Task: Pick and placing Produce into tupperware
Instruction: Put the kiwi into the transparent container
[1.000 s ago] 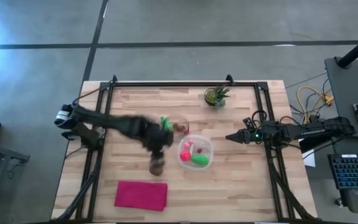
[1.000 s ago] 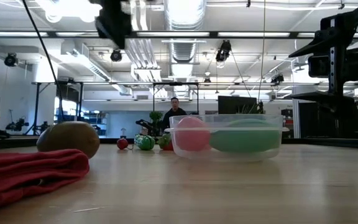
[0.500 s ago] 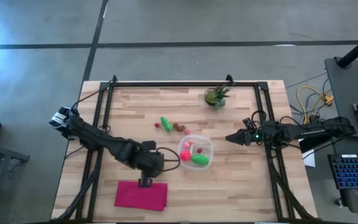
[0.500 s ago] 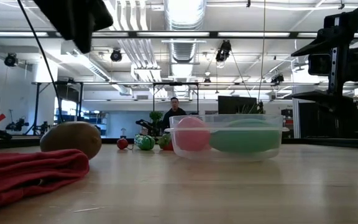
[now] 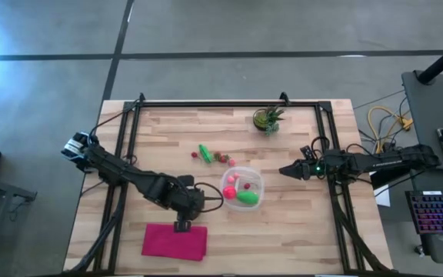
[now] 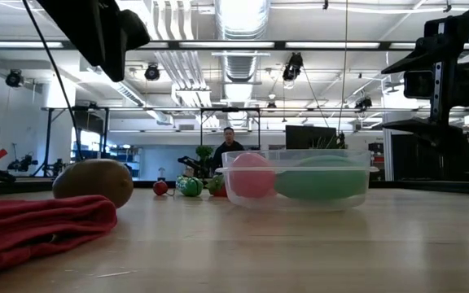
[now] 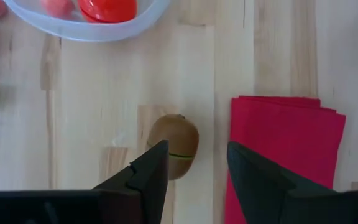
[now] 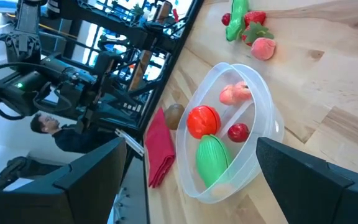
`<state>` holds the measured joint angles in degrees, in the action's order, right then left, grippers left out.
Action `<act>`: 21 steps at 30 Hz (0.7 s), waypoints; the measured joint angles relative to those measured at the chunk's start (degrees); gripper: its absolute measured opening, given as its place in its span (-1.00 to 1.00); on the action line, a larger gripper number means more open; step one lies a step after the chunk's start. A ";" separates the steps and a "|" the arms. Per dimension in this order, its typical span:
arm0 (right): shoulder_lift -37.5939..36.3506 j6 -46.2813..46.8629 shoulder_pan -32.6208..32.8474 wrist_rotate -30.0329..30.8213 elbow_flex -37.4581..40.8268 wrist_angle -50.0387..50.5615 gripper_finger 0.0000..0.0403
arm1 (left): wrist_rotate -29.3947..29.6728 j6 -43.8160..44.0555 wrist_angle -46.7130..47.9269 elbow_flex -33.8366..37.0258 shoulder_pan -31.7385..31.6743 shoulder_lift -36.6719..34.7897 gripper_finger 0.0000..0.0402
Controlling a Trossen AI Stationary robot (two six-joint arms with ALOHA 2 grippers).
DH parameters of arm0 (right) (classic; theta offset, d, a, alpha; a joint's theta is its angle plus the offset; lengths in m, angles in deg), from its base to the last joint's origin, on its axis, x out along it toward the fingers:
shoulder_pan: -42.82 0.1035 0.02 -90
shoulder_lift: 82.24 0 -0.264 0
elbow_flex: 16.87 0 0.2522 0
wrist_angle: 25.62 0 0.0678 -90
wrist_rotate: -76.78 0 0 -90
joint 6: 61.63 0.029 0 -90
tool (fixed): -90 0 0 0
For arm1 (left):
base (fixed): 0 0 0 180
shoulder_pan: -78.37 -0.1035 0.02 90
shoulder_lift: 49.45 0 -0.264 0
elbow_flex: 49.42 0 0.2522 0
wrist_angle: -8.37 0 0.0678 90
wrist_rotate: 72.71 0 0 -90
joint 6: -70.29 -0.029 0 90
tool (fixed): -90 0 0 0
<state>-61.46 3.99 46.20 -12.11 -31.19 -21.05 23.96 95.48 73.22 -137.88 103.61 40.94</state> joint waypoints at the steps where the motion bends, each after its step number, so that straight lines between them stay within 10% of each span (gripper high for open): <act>1: 0.00 -0.09 0.00 0.01 0.00 0.00 0.75 | 0.30 0.01 -0.05 -0.14 0.00 -0.04 -0.26; 21: 0.00 -0.05 0.00 0.02 0.00 0.00 0.75 | 3.15 -0.45 0.43 0.07 0.92 -0.22 -0.26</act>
<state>-61.46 3.94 46.20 -12.09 -31.19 -21.05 27.11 95.03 73.66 -137.81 104.53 40.72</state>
